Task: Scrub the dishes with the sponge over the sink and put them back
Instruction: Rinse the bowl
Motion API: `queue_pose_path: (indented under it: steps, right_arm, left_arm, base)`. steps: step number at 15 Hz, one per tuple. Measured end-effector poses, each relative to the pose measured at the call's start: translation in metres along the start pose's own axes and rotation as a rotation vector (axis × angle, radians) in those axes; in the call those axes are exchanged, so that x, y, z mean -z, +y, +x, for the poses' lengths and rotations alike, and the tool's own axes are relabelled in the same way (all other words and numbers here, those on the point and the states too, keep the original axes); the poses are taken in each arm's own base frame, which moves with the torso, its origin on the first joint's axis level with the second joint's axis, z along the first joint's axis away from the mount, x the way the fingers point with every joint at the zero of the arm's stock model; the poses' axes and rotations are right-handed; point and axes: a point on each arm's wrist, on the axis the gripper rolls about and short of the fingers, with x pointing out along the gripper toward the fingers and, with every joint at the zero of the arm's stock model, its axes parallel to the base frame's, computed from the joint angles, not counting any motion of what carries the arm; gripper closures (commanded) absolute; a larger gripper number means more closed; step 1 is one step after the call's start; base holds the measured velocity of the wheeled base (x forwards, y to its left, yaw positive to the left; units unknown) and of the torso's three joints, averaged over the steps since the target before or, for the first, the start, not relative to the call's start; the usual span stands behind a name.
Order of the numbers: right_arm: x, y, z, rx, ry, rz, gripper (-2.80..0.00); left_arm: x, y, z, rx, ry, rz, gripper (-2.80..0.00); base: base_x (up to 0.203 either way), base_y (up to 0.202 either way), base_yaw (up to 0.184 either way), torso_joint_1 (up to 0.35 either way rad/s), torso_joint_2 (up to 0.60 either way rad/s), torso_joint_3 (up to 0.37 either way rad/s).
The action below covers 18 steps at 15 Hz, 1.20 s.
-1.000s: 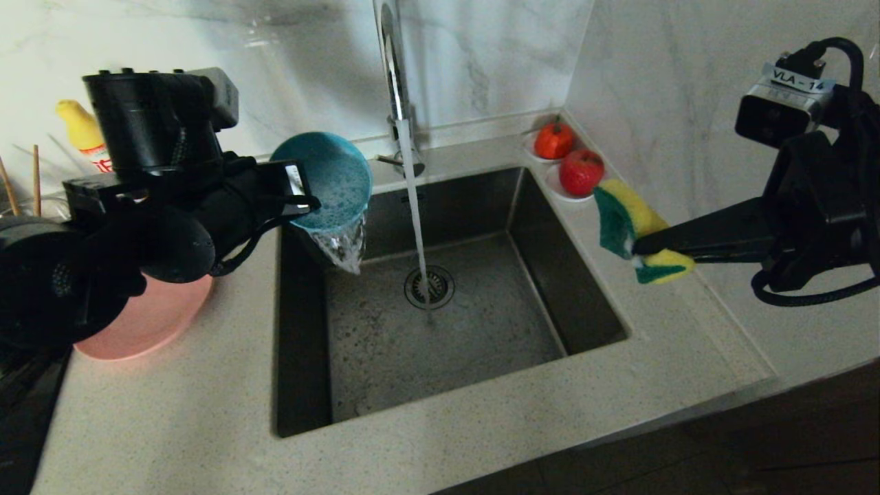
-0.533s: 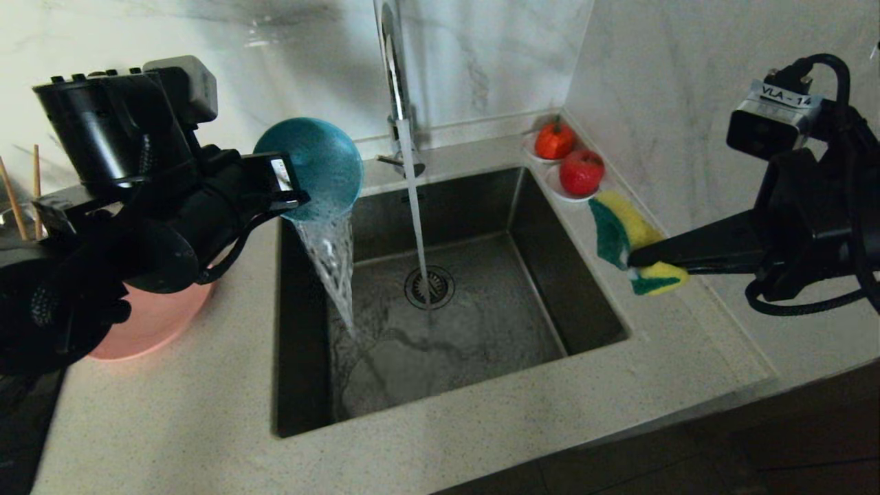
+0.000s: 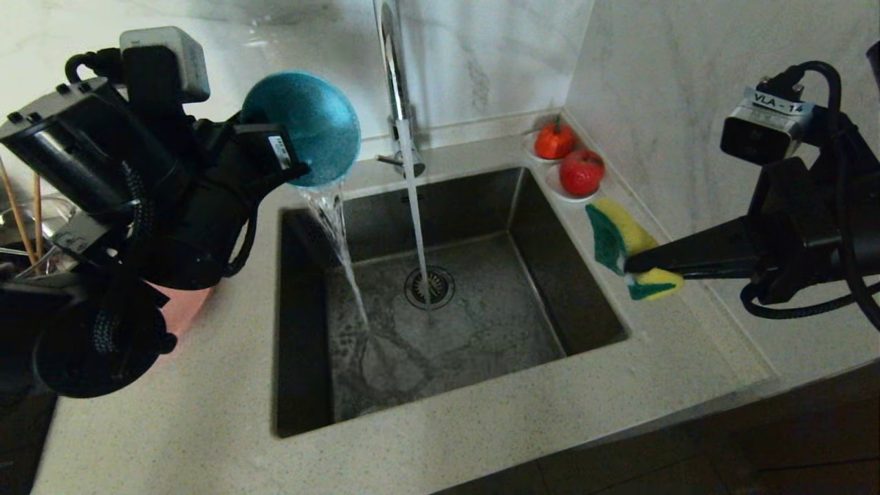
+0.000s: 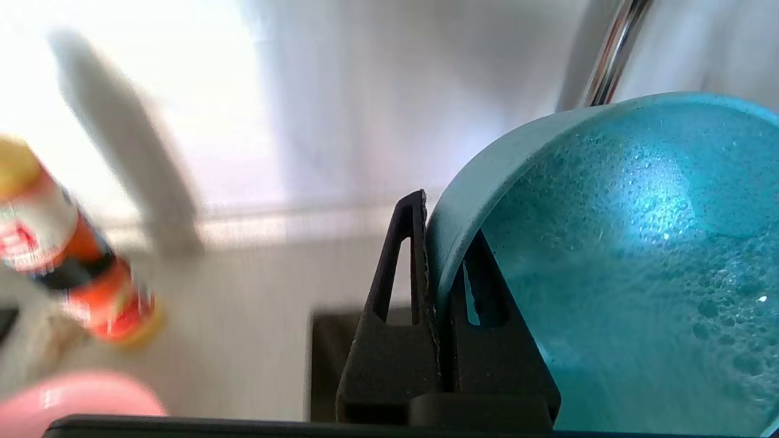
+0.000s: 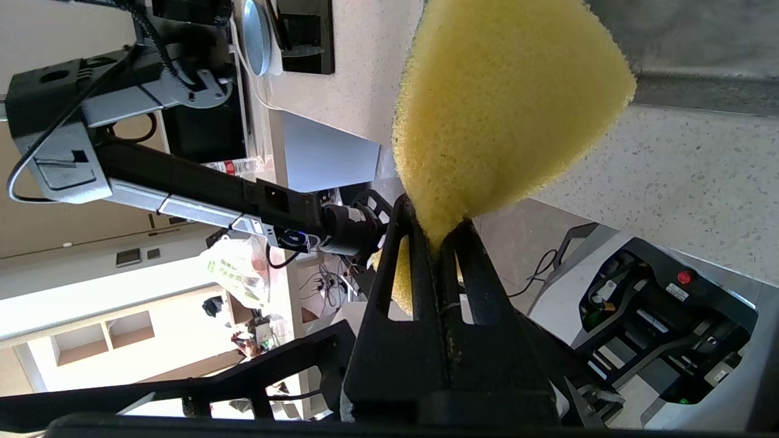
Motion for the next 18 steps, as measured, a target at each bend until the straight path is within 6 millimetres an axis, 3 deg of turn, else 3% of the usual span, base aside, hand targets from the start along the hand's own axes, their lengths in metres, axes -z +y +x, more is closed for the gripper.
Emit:
queue_pose_path:
  steps: [3,18]
  right_arm:
    - [0.001,0.000,-0.001,-0.001,0.000,-0.001,0.00]
    - [0.003,-0.004,0.002,0.004,0.013,0.012,0.00]
  left_arm:
    - [-0.002,0.000,0.000,0.002,-0.031,0.018,0.00]
    - [-0.051,0.011,-0.013,0.101,-0.440,0.169,0.00]
  base:
    - [0.000,0.000,0.000,0.000,0.00,0.000]
    - [0.000,0.000,0.000,0.000,0.00,0.000]
